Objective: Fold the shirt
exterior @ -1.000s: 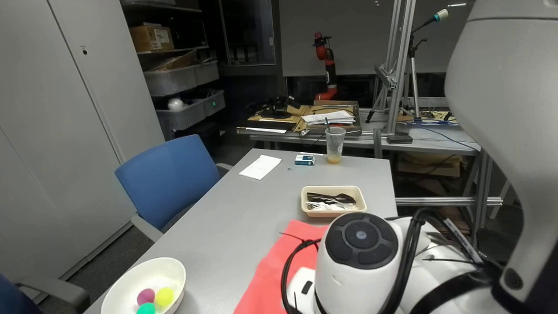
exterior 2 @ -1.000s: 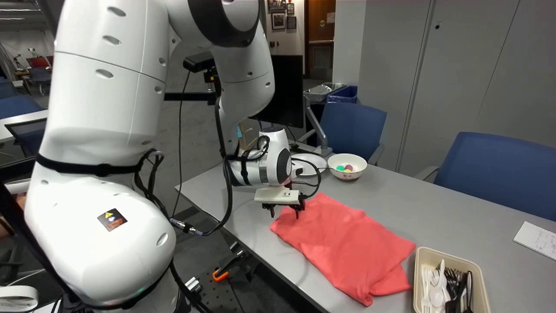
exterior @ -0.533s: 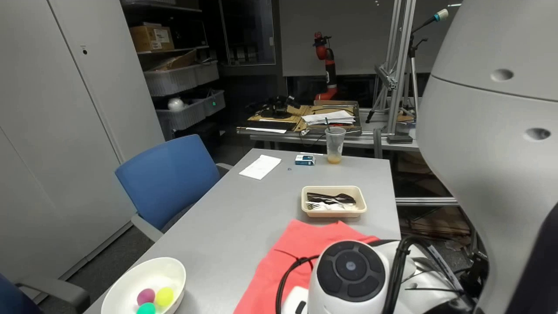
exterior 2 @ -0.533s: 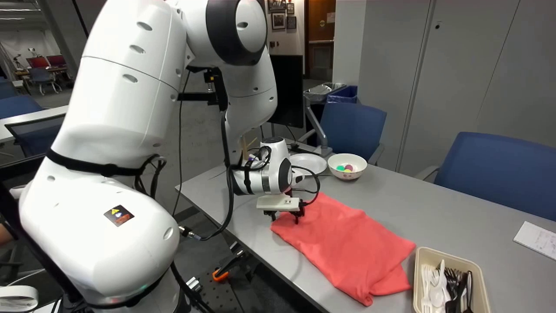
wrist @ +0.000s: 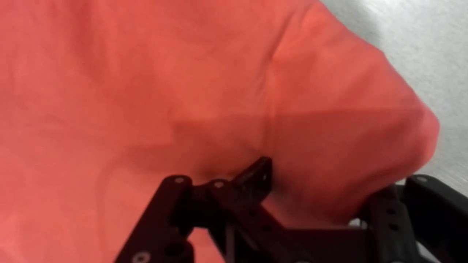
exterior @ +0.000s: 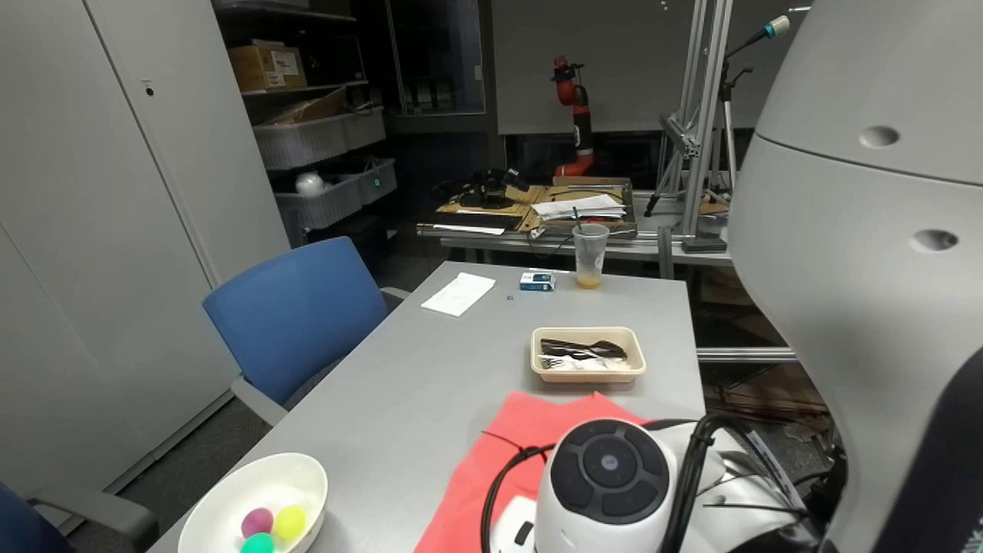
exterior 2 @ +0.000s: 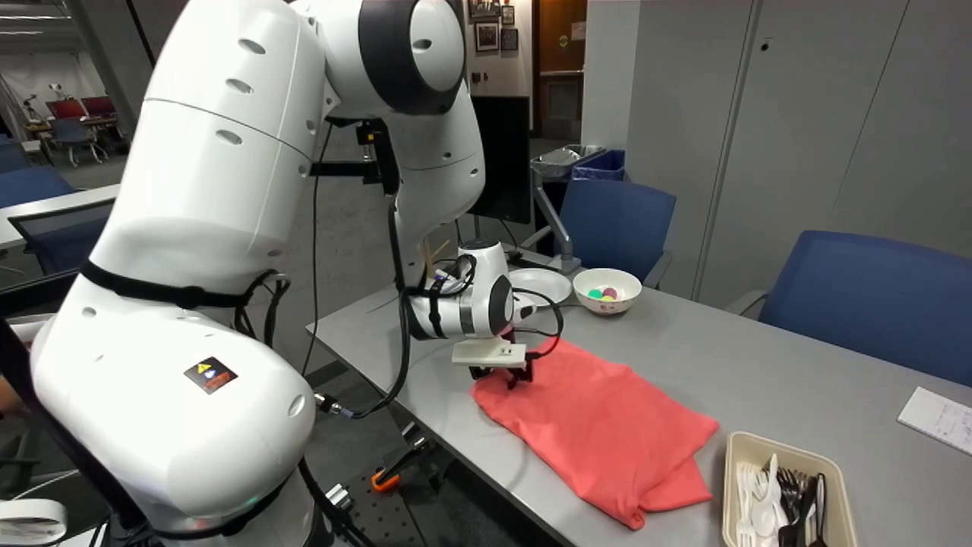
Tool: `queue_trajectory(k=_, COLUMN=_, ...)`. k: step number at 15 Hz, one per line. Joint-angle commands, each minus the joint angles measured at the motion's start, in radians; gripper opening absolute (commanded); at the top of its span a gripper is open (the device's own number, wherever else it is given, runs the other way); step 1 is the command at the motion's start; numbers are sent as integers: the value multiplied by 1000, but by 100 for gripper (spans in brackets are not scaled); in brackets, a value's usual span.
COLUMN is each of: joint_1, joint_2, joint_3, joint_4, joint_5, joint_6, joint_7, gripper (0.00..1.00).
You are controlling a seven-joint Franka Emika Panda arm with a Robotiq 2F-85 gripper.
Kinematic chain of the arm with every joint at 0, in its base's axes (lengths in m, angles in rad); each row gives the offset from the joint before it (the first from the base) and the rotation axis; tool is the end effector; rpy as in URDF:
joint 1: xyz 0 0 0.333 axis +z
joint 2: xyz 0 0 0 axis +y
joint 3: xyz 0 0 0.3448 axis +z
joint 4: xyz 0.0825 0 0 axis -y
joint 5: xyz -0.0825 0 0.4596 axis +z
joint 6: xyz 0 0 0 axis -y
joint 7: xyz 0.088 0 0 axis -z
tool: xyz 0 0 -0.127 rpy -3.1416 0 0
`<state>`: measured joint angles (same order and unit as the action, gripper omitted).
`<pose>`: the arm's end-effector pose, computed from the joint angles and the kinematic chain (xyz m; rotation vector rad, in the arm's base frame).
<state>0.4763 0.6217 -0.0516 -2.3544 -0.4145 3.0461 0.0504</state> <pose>0.4590 0.2356 0.0035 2.8330 1.1918 0.1247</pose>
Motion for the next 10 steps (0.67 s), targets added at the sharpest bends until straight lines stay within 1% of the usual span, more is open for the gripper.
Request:
queue_trajectory(k=1, joint_1=8, joint_2=-3, joint_3=9, joint_4=-6, joint_5=49, joint_6=12, joint_7=-10, gripper=1)
queue_trajectory(k=2, joint_1=-22, joint_2=-14, joint_3=45, joint_4=-10, joint_5=70, joint_6=0, joint_7=-21, gripper=0)
queue_trajectory(k=4, joint_1=-147, joint_2=-40, joint_3=192, joint_4=-19, joint_5=146, joint_6=-34, joint_7=-69, gripper=0)
queue_trajectory(k=5, joint_1=-217, joint_2=-48, joint_3=277, joint_4=-25, joint_5=190, joint_6=-31, joint_7=-93, gripper=0)
queue_trajectory(k=6, joint_1=-264, joint_2=-50, joint_3=345, joint_4=-30, joint_5=267, joint_6=-22, joint_7=-142, gripper=0)
queue_trajectory(k=8, joint_1=-389, joint_2=-50, joint_3=496, joint_4=-19, joint_5=381, joint_6=-31, joint_7=-222, gripper=0)
queue_trajectory(k=9, joint_1=-474, joint_2=-68, joint_3=573, joint_4=-20, joint_5=365, joint_6=-50, joint_7=-213, gripper=0)
queue_trajectory(k=10, joint_1=-532, joint_2=-87, joint_3=627, joint_4=-28, joint_5=392, joint_6=-60, joint_7=-236, gripper=0)
